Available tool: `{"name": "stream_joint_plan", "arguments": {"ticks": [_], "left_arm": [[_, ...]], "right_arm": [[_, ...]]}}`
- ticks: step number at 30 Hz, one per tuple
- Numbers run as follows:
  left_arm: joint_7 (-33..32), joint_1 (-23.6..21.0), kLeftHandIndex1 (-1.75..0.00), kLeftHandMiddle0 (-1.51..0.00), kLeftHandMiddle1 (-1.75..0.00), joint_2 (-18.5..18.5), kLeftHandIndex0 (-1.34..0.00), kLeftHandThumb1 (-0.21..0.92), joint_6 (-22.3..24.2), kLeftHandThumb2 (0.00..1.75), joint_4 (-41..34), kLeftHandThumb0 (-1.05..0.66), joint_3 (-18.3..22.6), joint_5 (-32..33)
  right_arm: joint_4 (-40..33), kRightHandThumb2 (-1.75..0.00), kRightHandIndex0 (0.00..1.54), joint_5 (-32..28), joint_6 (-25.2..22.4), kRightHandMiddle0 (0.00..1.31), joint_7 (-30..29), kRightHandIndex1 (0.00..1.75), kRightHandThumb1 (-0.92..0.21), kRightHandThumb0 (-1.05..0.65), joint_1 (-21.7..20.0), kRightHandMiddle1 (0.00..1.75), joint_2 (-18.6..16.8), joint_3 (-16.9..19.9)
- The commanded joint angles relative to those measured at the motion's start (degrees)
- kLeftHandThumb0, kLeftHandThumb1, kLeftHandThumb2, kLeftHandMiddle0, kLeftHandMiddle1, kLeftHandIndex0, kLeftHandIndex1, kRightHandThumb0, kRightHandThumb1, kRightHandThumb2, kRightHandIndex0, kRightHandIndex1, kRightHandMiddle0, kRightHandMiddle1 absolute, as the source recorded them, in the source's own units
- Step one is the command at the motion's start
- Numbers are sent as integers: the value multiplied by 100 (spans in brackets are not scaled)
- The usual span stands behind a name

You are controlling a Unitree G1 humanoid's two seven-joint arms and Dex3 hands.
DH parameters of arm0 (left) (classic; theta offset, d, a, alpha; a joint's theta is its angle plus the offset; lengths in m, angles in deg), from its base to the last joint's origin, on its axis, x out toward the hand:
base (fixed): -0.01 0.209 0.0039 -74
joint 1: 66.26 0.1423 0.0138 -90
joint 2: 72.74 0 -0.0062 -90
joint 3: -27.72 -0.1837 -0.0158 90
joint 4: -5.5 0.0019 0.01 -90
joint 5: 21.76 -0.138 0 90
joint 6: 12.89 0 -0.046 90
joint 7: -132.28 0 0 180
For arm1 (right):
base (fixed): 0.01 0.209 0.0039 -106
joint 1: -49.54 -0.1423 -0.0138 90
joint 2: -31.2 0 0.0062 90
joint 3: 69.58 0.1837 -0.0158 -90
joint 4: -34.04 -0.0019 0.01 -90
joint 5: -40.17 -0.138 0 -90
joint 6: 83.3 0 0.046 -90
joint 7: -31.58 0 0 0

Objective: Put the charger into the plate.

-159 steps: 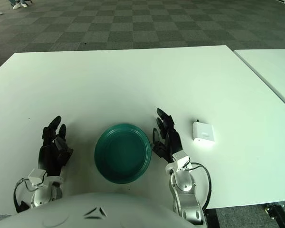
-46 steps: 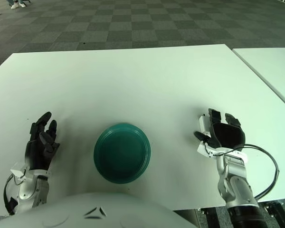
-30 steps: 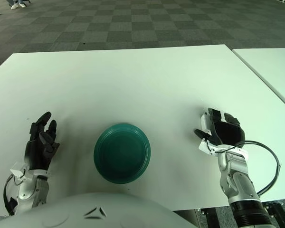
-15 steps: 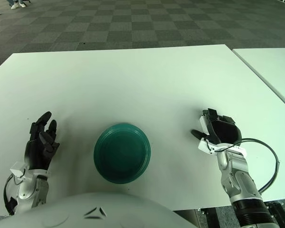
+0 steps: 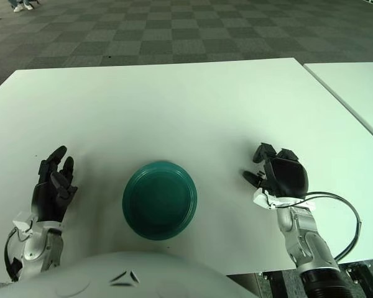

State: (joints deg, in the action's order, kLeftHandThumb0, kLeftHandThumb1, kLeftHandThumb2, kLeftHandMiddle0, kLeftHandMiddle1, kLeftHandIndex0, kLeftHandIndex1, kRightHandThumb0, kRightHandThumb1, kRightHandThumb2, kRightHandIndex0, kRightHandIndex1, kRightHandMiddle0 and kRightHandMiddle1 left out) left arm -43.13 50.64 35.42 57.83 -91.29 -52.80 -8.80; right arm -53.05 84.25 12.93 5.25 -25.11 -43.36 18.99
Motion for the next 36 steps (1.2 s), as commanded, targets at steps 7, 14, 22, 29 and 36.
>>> {"name": "stream_joint_plan", "arguments": {"ticks": [7, 14, 22, 29, 36], "left_arm": [[29, -85, -74, -26, 0, -30, 0, 92, 44, 105, -20, -96, 27, 7], [16, -94, -74, -26, 0, -18, 0, 92, 53, 105, -28, -96, 16, -11], [11, -106, -74, -26, 0, -23, 0, 92, 71, 105, -39, -96, 20, -10], [14, -123, -74, -26, 0, -30, 0, 92, 78, 105, -25, -96, 31, -4], [14, -151, -74, -26, 0, -39, 0, 92, 92, 105, -12, -96, 43, 0]], "right_arm": [[52, -118, 105, -304, 290, 53, -157, 175, -42, -45, -6, 175, -190, 108], [-33, -119, 107, -398, 313, 54, -89, 175, -41, -45, -5, 175, -223, 166], [-159, -118, 107, -377, 240, 53, -20, 175, -43, -45, -11, 175, -282, 213], [-209, -117, 106, -359, 189, 52, 14, 175, -43, -44, -20, 175, -350, 225], [-187, -114, 102, -298, 186, 50, 47, 175, -46, -44, -45, 175, -339, 213]]}}
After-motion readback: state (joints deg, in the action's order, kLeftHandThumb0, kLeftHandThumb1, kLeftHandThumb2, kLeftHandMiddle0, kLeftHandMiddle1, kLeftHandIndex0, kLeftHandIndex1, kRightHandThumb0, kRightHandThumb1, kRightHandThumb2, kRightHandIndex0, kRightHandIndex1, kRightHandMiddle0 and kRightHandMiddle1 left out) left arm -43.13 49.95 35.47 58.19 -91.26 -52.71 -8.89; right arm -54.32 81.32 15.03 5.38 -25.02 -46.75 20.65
